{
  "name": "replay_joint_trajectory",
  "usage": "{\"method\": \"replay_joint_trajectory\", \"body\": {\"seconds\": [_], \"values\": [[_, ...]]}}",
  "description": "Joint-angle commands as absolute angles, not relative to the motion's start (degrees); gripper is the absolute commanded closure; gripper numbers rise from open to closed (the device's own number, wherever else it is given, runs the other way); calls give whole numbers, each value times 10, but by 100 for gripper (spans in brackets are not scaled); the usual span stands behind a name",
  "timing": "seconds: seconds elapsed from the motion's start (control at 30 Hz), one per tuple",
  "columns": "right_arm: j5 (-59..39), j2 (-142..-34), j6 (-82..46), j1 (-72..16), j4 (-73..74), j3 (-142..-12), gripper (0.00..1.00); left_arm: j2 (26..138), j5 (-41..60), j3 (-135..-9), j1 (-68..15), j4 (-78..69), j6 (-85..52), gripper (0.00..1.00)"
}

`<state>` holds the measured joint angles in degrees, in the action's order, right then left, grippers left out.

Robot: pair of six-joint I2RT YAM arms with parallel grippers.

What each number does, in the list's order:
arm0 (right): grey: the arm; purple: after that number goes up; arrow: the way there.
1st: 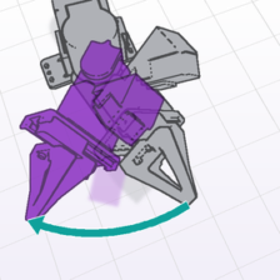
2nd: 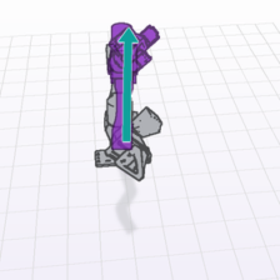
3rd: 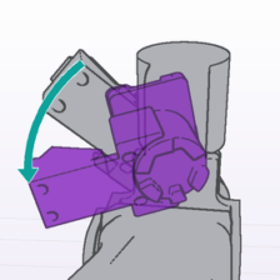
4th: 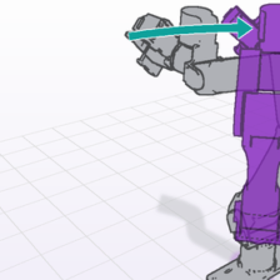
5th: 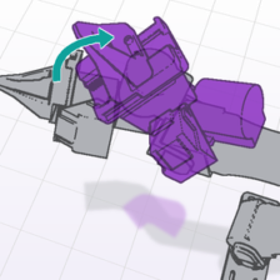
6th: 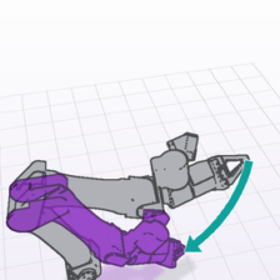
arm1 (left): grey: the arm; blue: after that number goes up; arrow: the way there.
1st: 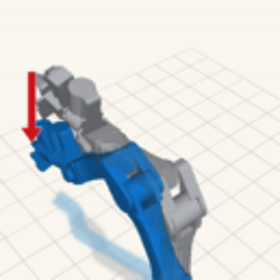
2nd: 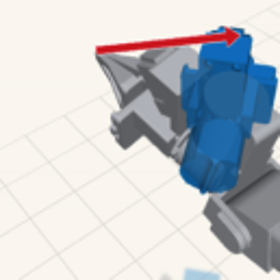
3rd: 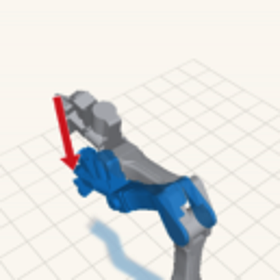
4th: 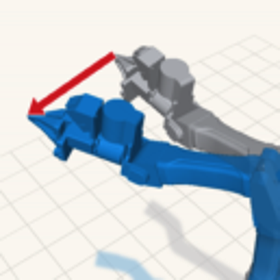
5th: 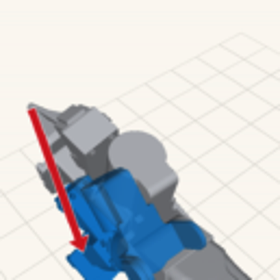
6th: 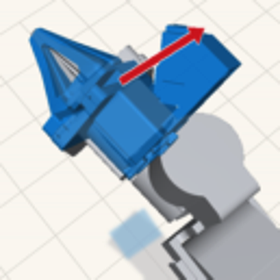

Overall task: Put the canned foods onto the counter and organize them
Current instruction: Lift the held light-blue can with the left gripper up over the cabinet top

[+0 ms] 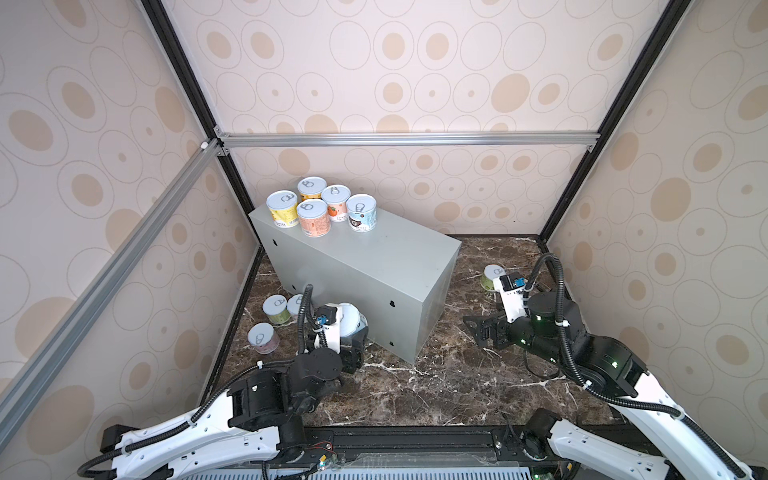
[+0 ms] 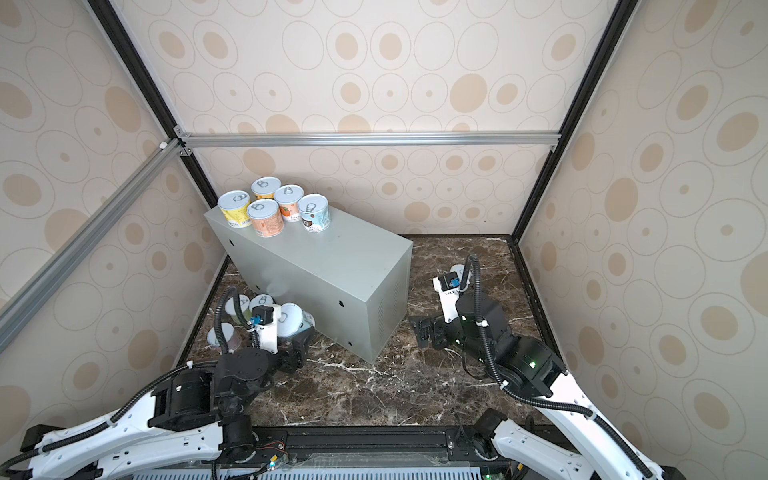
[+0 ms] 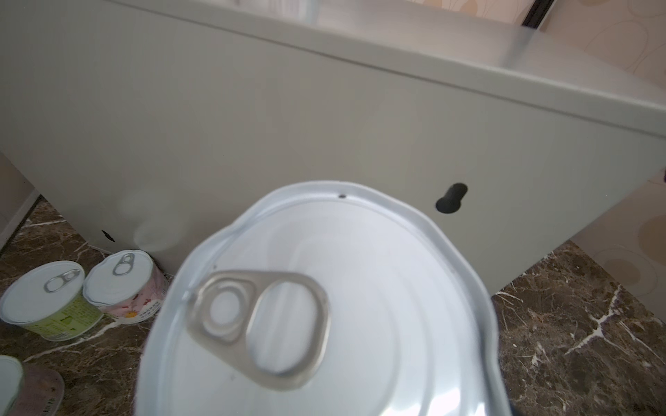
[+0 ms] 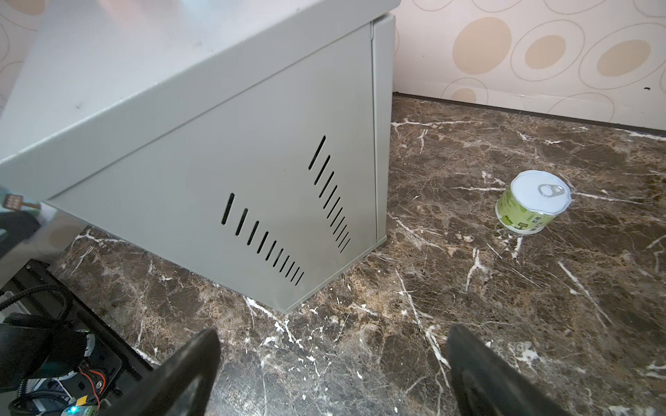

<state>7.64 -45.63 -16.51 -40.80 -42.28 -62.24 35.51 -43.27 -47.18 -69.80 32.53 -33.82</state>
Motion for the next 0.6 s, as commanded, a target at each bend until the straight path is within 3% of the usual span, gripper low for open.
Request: {"method": "replay_joint_trajectory", "body": {"seconds": [0.0, 0.3, 0.57], "values": [[73, -452, -166, -404, -435, -626, 0, 342, -480, -538, -700, 351, -312, 38], [69, -452, -163, -405, -445, -641, 0, 378, -468, -670, -700, 418, -251, 38], [65, -461, -164, -405, -443, -647, 0, 476, -468, -816, -700, 472, -187, 38]]}}
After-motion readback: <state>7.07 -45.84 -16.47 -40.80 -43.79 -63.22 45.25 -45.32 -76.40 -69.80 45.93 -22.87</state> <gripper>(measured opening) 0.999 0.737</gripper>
